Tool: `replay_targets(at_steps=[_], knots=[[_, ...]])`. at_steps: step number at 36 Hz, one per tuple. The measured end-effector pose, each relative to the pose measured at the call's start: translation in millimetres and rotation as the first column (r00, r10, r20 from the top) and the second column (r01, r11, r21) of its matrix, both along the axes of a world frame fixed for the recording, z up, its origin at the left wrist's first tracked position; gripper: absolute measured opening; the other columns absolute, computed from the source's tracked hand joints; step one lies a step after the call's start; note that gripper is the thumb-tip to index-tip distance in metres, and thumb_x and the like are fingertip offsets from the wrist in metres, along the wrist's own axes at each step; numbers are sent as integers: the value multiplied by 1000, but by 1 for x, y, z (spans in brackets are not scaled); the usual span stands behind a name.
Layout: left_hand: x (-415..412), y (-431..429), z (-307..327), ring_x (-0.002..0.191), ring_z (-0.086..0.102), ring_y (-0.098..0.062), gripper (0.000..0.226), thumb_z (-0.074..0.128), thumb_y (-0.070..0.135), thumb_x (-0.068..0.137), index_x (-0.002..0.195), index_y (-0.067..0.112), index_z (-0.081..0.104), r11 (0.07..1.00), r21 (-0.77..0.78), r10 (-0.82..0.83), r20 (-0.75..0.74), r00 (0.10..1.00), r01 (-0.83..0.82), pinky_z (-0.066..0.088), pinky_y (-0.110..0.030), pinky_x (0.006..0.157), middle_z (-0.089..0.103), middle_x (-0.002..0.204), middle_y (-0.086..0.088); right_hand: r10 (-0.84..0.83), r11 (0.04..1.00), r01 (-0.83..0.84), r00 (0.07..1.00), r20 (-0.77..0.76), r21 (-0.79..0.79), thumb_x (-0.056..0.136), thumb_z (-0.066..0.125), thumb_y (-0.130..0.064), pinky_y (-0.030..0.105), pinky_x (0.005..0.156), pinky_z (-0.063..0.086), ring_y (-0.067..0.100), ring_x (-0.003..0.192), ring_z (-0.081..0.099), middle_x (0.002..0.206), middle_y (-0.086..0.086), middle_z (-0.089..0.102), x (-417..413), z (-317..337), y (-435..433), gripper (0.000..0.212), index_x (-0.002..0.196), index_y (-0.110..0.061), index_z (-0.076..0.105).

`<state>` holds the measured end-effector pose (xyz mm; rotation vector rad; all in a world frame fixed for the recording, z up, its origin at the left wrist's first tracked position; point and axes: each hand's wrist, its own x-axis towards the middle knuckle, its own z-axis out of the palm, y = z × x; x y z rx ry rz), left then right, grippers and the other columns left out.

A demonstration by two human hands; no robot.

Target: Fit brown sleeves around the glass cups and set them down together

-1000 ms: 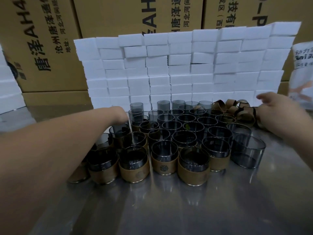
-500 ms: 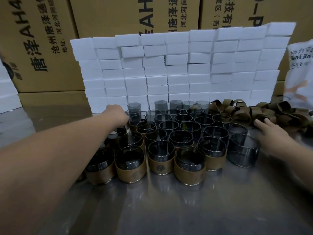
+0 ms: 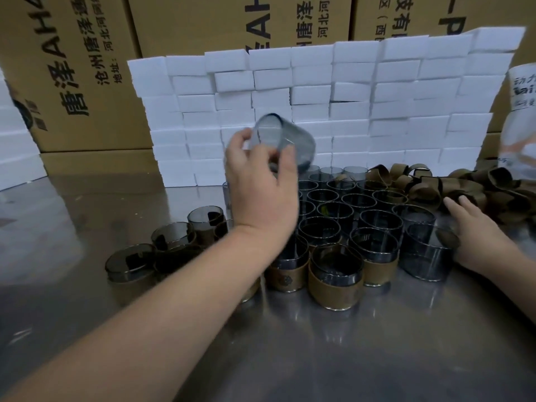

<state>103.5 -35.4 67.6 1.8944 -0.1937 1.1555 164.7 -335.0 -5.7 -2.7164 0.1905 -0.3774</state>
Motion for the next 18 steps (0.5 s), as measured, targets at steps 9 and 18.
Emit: replay_targets(at_steps=[9,18], knots=[[-10,-18,-34,137,21,-23,32,30,45,95,78,23,47,977,210,47,-297,954,17,19,-38,110,24,152,-6,43,999,-43,993,113,3,91,57,-20,48,112,24,34,142,17,159,11,4,4,2,2,74,151,-14,13],[-6,-14,-28,130,35,-27,45,27,48,96,68,20,47,995,67,-34,-464,885,74,32,-40,104,42,140,-9,79,990,-60,985,154,-126,87,61,-9,45,112,22,33,143,13,159,9,-2,36,7,5,82,151,-15,11]])
